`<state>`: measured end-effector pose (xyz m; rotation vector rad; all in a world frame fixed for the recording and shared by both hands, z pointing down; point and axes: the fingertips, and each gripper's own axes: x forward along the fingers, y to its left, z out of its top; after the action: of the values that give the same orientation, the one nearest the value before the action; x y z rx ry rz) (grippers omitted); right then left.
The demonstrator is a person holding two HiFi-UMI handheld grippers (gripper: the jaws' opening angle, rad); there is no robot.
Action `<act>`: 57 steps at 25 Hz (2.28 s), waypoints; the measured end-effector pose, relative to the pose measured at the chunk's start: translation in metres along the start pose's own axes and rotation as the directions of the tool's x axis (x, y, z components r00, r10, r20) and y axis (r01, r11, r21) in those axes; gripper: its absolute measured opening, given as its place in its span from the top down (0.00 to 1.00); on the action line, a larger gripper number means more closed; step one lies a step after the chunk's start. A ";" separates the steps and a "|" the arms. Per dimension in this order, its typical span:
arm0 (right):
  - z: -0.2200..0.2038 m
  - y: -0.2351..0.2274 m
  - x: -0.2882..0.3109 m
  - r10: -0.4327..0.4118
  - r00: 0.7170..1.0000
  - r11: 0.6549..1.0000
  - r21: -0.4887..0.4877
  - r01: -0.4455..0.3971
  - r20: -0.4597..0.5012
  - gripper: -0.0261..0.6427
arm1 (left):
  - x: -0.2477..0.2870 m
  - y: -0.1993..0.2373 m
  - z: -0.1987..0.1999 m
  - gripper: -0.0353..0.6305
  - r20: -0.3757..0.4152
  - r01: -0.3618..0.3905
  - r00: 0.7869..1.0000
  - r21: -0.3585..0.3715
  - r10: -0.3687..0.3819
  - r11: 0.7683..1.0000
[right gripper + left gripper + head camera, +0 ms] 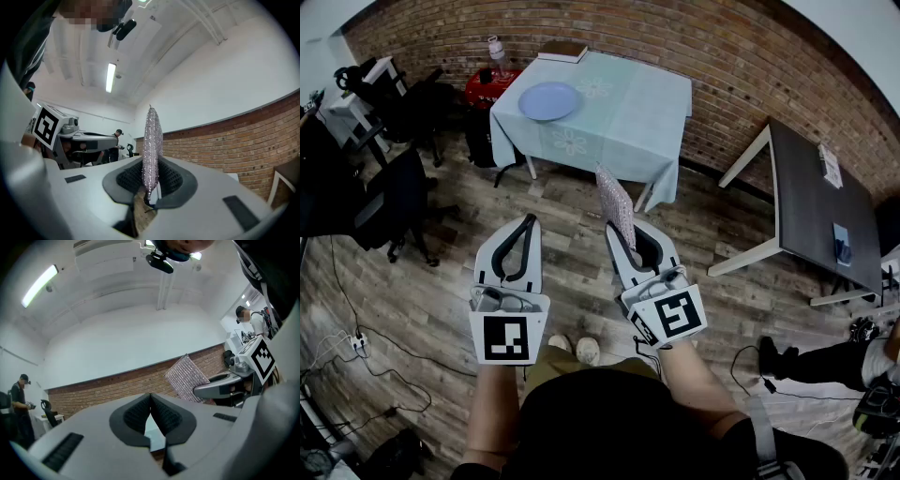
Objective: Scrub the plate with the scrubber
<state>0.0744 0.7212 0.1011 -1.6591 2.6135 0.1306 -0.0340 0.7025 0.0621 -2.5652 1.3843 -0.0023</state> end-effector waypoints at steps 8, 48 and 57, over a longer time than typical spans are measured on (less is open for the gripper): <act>0.002 0.001 0.004 -0.004 1.000 1.000 -0.020 0.004 0.011 0.84 | 0.001 0.005 0.001 0.91 0.012 0.003 1.000 0.022 -0.003 1.000; -0.014 -0.073 0.186 -0.098 0.994 0.994 -0.040 0.100 0.054 0.84 | 0.158 0.136 -0.040 0.91 0.043 0.012 0.999 -0.010 -0.012 1.000; -0.029 -0.125 0.304 -0.161 0.987 0.985 -0.057 0.161 -0.004 0.84 | 0.276 0.209 -0.071 0.91 0.033 0.102 0.994 0.051 -0.104 0.993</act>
<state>0.0584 0.3920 0.0993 -1.8847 2.4908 0.1930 -0.0612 0.3500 0.0603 -2.5798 1.2227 -0.0076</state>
